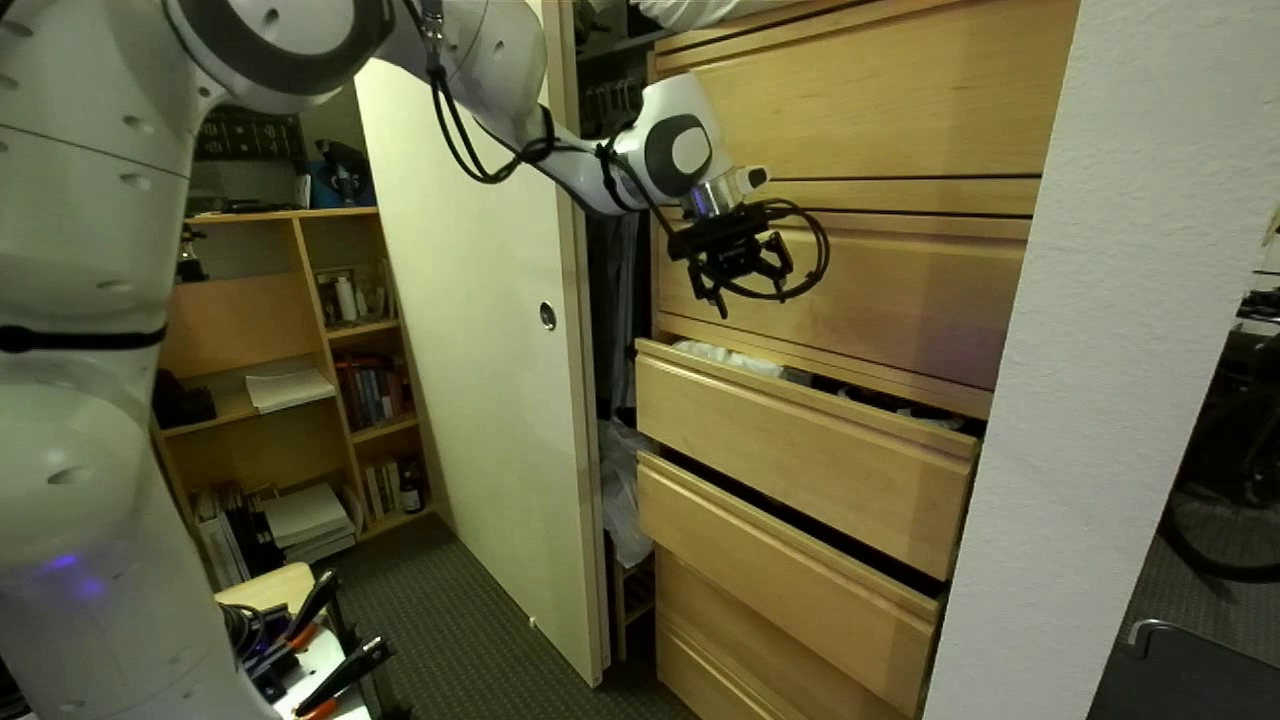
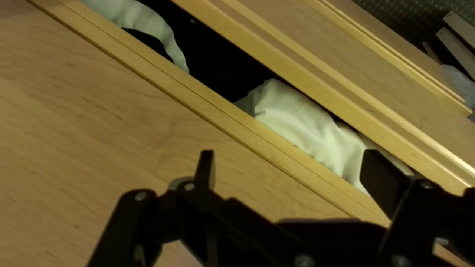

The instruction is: Open the middle drawer of the cabinet.

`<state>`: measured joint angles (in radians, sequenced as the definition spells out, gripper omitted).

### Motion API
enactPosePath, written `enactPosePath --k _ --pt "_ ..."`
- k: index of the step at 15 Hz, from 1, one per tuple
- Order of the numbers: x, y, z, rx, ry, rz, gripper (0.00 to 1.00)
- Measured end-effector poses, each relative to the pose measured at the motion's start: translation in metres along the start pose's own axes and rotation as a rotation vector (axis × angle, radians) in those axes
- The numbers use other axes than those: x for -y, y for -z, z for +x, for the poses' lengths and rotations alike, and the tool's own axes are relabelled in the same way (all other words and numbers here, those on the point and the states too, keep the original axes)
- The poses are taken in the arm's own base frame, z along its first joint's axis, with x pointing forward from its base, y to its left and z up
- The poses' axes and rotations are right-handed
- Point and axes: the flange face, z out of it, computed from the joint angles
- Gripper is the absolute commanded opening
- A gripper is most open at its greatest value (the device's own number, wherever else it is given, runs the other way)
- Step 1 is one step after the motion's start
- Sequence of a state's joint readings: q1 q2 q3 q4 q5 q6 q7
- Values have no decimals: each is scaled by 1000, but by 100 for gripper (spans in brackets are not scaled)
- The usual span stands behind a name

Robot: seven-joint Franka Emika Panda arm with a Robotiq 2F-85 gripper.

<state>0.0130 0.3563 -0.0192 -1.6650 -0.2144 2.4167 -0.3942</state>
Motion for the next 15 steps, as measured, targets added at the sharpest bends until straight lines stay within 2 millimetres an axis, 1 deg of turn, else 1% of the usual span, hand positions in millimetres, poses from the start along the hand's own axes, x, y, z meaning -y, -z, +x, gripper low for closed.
enactPosePath --k 3,8,11,15 --pt "7 -11 0 13 3 7 100" --pt "15 -43 -3 53 21 23 100" --pt "15 -59 0 60 45 27 100" --pt "13 -78 8 54 133 34 100"
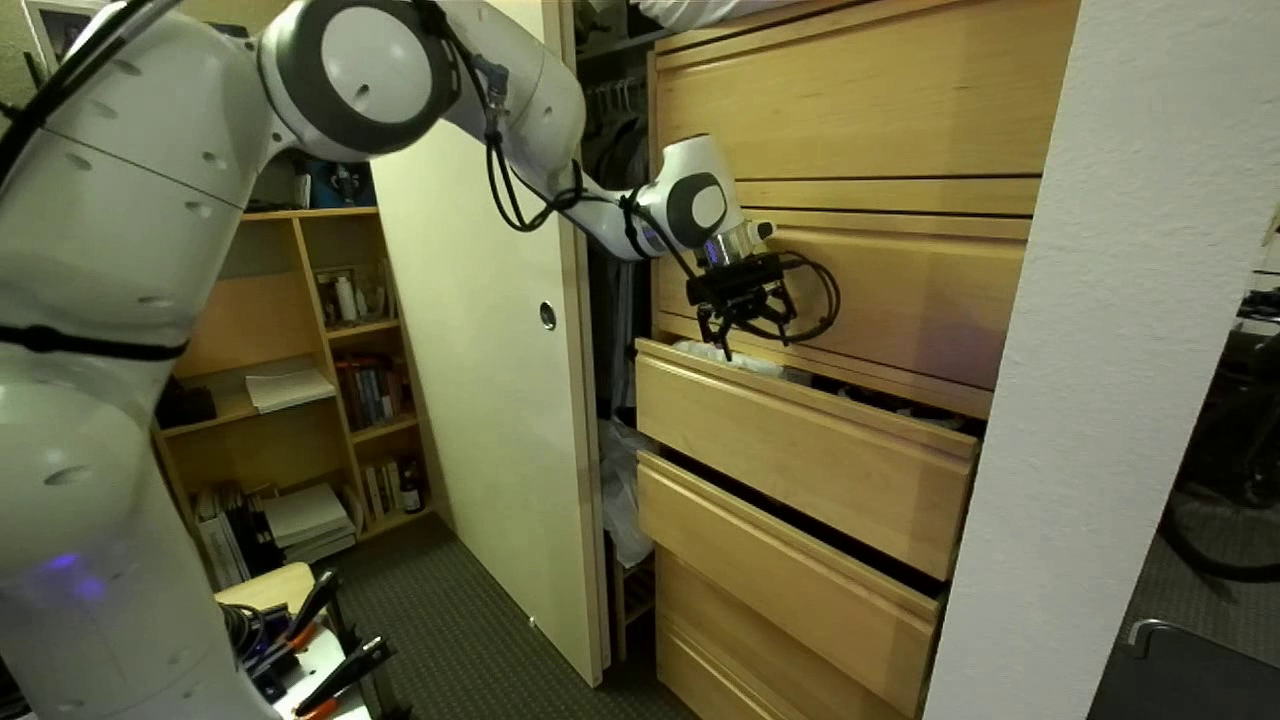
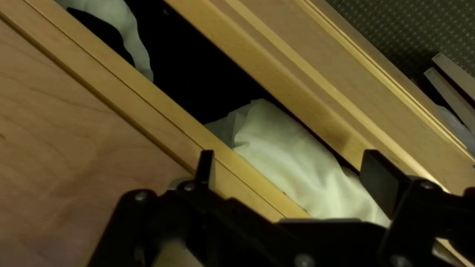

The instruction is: Open the middle drawer of the cabinet.

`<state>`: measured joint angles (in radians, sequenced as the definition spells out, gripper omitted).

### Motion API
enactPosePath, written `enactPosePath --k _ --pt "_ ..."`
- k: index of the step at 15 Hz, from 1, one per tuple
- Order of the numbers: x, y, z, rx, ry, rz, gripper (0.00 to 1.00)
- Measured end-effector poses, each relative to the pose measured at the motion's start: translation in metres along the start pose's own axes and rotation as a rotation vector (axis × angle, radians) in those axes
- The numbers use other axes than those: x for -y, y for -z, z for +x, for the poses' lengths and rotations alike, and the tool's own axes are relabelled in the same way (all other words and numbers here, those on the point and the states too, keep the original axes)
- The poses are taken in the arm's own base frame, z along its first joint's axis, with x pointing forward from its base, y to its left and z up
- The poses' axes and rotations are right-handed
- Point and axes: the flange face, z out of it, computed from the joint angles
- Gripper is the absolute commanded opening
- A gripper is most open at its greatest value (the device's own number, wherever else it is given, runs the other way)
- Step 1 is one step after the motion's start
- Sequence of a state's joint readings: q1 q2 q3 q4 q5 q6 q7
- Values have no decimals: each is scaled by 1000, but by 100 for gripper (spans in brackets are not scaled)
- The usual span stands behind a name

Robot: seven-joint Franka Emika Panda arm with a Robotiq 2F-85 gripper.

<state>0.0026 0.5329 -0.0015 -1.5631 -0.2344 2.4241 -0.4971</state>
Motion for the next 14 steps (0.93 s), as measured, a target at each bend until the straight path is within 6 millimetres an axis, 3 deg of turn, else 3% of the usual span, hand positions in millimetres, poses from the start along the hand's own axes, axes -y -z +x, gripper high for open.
enactPosePath --k 3,11,14 --pt "0 -11 -3 14 28 11 100" --pt "-6 -15 -11 45 136 28 100" --pt "-12 -28 -21 62 172 39 100"
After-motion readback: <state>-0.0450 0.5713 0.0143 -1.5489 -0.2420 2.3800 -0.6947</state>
